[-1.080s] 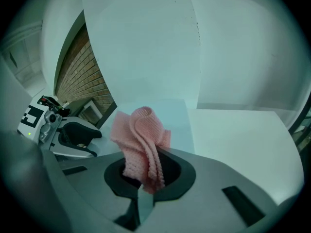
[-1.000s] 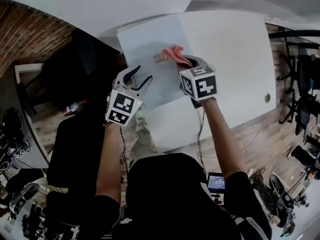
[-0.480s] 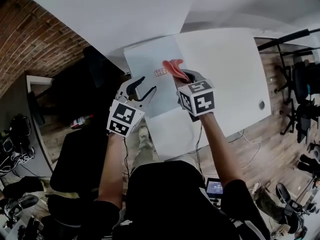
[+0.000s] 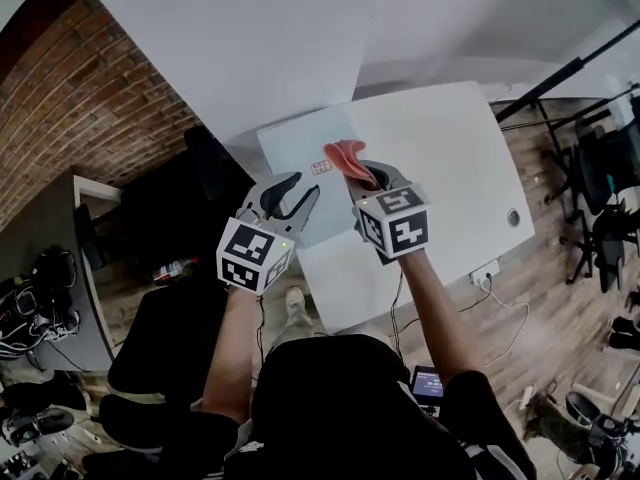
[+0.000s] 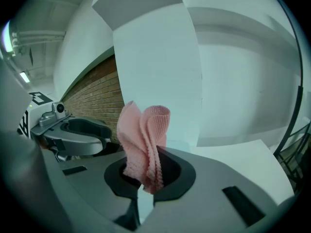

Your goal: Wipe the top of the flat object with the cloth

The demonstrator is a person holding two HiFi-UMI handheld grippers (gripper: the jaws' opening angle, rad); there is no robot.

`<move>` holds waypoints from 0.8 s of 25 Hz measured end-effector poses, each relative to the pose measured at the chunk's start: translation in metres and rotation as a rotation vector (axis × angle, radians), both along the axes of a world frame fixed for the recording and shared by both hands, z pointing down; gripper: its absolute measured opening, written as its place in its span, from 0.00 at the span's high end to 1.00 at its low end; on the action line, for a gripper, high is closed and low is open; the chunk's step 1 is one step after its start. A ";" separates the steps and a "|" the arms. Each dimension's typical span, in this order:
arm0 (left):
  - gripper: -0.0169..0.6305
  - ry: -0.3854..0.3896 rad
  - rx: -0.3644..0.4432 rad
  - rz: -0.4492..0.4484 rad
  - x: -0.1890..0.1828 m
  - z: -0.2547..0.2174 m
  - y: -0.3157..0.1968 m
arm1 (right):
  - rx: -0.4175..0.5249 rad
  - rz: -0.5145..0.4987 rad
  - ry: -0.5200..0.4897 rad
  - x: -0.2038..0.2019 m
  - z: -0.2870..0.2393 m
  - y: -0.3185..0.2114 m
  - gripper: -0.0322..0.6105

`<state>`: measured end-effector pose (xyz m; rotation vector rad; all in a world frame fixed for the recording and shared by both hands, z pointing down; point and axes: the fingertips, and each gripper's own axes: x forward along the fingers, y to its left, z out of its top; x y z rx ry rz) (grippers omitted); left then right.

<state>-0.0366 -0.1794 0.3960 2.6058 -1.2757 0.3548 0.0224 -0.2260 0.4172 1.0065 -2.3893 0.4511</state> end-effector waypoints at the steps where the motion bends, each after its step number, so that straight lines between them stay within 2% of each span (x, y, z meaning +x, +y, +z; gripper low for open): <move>1: 0.76 -0.002 0.012 0.001 0.001 -0.008 0.004 | 0.014 0.002 -0.009 0.000 -0.008 0.004 0.88; 4: 0.78 0.000 0.046 -0.007 0.001 -0.033 0.012 | 0.060 0.004 -0.034 -0.002 -0.033 0.016 0.88; 9: 0.79 0.061 0.103 -0.027 0.000 -0.081 0.024 | 0.139 0.009 -0.089 -0.003 -0.075 0.031 0.88; 14: 0.83 0.073 0.163 -0.061 -0.005 -0.117 0.035 | 0.194 0.016 -0.125 -0.003 -0.108 0.046 0.88; 20: 0.89 0.160 0.235 -0.104 -0.014 -0.159 0.047 | 0.268 0.020 -0.164 0.000 -0.145 0.057 0.88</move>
